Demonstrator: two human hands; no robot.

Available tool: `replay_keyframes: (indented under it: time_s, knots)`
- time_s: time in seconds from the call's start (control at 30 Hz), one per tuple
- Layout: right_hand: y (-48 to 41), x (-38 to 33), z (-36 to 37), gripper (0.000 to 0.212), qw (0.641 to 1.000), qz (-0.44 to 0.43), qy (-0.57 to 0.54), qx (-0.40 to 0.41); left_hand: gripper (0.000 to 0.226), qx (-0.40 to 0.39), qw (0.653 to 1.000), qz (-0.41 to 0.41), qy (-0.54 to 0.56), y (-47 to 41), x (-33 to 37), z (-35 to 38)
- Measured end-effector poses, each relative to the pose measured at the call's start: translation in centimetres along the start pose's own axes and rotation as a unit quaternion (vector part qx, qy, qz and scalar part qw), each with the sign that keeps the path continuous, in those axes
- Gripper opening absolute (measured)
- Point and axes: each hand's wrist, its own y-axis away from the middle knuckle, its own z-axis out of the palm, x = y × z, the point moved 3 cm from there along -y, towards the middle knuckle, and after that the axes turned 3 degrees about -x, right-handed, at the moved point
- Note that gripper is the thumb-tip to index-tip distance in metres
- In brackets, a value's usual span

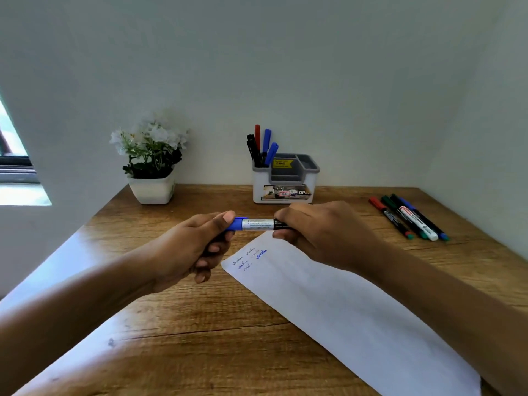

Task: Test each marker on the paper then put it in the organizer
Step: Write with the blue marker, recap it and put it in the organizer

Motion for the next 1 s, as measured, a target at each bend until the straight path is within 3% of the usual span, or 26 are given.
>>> replay_keyframes:
  time_s: [0.13,0.2,0.23,0.3,0.33,0.37,0.47,0.67,0.77,0.83,0.93,1.0]
  knots:
    - [-0.2,0.0,-0.4,0.039,0.992,0.074,-0.1,-0.017,0.038,0.019,0.998,0.044,-0.043,0.2,0.3,0.4]
    - [-0.3,0.3,-0.5,0.034,0.969,0.138,-0.2,-0.048,0.04,0.034,0.995,0.072,-0.066,0.4,0.7,0.4]
    - [-0.2,0.4,-0.4,0.033,0.933,0.19,-0.295,-0.077,0.041,0.04,0.993,0.084,-0.075,0.4,0.9,0.3]
    - [0.0,-0.4,0.0,0.035,0.785,0.305,-0.523,-0.132,0.039,0.045,0.989,0.101,-0.1,0.4,1.3,-0.2]
    - [0.0,-1.1,0.4,0.037,0.73,0.332,-0.579,-0.145,0.038,0.043,0.988,0.1,-0.111,0.3,1.5,-0.5]
    - [-0.1,-1.3,0.7,0.038,0.725,0.339,-0.58,-0.151,0.037,0.037,0.988,0.094,-0.113,0.2,1.6,-0.7]
    - [-0.6,-0.7,1.1,0.038,0.771,0.348,-0.504,-0.177,0.038,0.023,0.99,0.09,-0.104,-0.4,1.1,-1.2]
    - [-0.8,0.4,0.5,0.006,0.821,0.328,-0.44,-0.154,0.045,0.065,0.989,0.122,-0.057,-1.3,0.0,-1.2]
    - [-0.6,1.9,-0.2,0.007,0.783,0.392,-0.474,-0.095,0.049,0.091,0.988,0.119,-0.036,-1.7,-1.0,-0.8]
    - [-0.6,4.0,-0.8,0.009,0.753,0.422,-0.504,-0.032,0.045,0.117,0.982,0.094,-0.113,-2.2,-1.9,-1.3]
    - [-1.3,8.9,-2.2,0.018,0.743,0.46,-0.48,0.074,0.04,0.131,0.906,0.019,-0.402,-2.9,-3.2,-2.5]
    - [-2.2,12.5,-2.9,0.021,0.744,0.475,-0.454,0.122,0.055,0.105,0.876,-0.012,-0.471,-3.3,-3.7,-2.5]
